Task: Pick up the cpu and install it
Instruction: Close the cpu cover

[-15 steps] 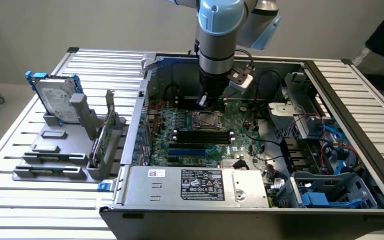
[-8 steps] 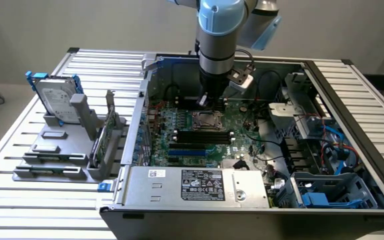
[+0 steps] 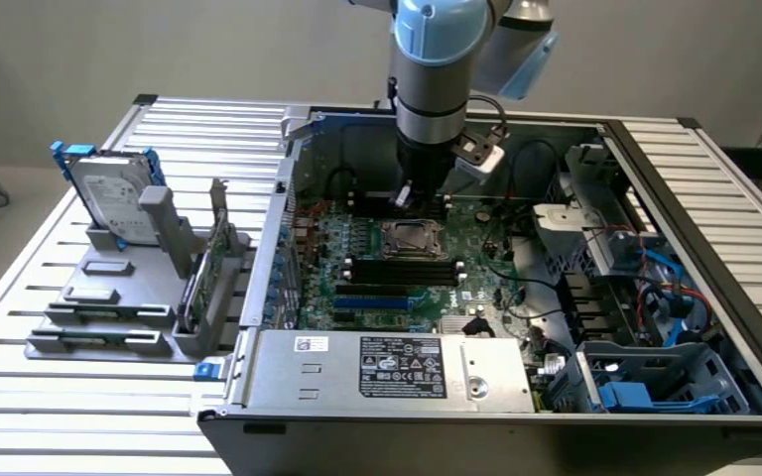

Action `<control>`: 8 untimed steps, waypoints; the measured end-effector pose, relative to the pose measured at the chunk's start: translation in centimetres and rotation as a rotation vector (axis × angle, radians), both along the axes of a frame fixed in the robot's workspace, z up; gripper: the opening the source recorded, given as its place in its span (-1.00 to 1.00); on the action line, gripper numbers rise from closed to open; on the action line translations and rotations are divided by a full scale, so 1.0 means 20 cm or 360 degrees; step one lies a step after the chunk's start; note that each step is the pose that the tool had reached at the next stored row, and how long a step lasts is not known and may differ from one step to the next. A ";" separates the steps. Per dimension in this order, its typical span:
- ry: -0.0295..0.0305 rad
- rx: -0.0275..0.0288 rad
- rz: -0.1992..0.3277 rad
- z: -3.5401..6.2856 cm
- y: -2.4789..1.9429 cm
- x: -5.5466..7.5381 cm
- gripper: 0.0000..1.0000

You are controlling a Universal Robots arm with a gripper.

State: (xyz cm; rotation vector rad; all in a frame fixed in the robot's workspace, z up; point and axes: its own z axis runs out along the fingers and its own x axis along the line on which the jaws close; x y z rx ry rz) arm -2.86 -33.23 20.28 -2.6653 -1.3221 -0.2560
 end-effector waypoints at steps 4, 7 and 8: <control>0.00187 -0.00003 -0.0020 0.008 -0.026 0.00 -0.79; 0.00410 -0.00004 -0.0037 0.020 -0.042 0.00 -0.79; 0.00483 -0.00004 -0.0041 0.025 -0.047 0.00 -0.79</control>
